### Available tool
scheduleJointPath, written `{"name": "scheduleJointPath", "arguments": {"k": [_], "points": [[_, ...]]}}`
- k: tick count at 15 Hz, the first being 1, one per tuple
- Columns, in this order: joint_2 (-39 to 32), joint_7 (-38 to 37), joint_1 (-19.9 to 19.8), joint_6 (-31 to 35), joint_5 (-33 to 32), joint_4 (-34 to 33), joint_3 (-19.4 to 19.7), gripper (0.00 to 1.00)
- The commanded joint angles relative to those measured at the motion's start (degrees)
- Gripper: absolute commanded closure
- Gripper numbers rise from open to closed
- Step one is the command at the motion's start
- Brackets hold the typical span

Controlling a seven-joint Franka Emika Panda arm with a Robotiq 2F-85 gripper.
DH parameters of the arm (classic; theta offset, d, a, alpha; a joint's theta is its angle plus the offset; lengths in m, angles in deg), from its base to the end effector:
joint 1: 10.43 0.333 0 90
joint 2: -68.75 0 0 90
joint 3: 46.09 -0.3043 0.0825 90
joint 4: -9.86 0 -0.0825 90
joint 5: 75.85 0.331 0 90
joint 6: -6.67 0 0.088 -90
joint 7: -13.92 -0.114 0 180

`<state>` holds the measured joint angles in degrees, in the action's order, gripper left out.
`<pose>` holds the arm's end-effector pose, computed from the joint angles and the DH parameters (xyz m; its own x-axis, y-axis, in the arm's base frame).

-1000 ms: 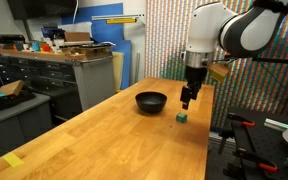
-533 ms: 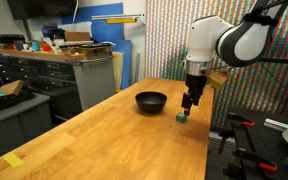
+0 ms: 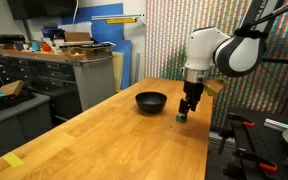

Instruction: Put the green block in the bowl

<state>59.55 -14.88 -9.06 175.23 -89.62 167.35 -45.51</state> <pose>0.3762 0.0202 0.2056 0.9670 -0.2500 0.0497 -0.2519 -0.9671 0.0370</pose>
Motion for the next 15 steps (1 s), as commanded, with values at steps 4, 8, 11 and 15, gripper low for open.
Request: {"name": "scheduleJointPath", "arguments": {"k": [4,8,11,15], "points": [[-5.31,3.38,4.79,5.17,5.04,-2.53,3.47,0.00],[-7.88,5.78,7.05,6.88,6.54,-4.21,5.70,0.00],[-9.18,7.71,7.49,6.69,7.91,-5.18,6.49,0.28],[-9.86,8.95,8.48,6.24,8.20,-5.77,8.28,0.46]]}}
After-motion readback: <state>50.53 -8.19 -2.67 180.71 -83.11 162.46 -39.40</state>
